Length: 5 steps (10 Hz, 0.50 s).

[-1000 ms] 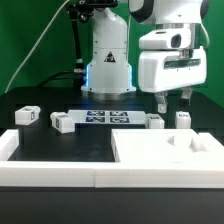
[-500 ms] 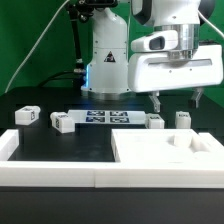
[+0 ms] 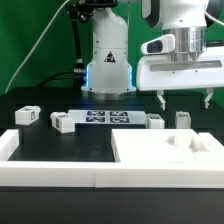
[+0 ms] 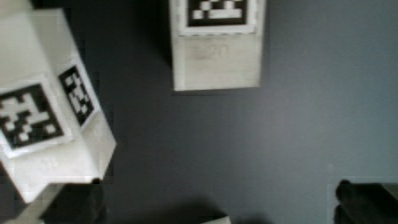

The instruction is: Assemble one leg

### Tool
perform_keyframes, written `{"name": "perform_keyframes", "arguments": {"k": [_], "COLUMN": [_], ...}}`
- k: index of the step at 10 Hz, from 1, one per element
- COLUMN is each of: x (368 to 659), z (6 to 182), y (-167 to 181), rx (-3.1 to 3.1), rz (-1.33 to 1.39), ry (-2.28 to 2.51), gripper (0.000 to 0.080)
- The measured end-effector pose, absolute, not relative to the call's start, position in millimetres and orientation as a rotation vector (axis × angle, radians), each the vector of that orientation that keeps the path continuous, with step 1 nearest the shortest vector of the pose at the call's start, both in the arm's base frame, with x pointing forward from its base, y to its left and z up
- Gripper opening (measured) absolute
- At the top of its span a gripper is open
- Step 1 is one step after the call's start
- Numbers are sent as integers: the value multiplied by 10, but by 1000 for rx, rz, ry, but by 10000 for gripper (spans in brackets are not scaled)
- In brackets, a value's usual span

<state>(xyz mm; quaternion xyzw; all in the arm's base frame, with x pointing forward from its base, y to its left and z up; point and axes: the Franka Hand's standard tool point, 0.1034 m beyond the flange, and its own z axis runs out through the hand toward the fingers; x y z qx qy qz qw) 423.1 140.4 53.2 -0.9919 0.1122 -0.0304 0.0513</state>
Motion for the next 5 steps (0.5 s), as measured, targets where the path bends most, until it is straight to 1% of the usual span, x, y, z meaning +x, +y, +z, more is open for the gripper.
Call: {"name": "perform_keyframes", "arguments": {"k": [2,5], "x": [4194,4143], "z": [504,507], "y": [1414,1375], "rx": [-3029,-3046], "rz": [-55,261], "ry": [309,226], "gripper": [648,648]}}
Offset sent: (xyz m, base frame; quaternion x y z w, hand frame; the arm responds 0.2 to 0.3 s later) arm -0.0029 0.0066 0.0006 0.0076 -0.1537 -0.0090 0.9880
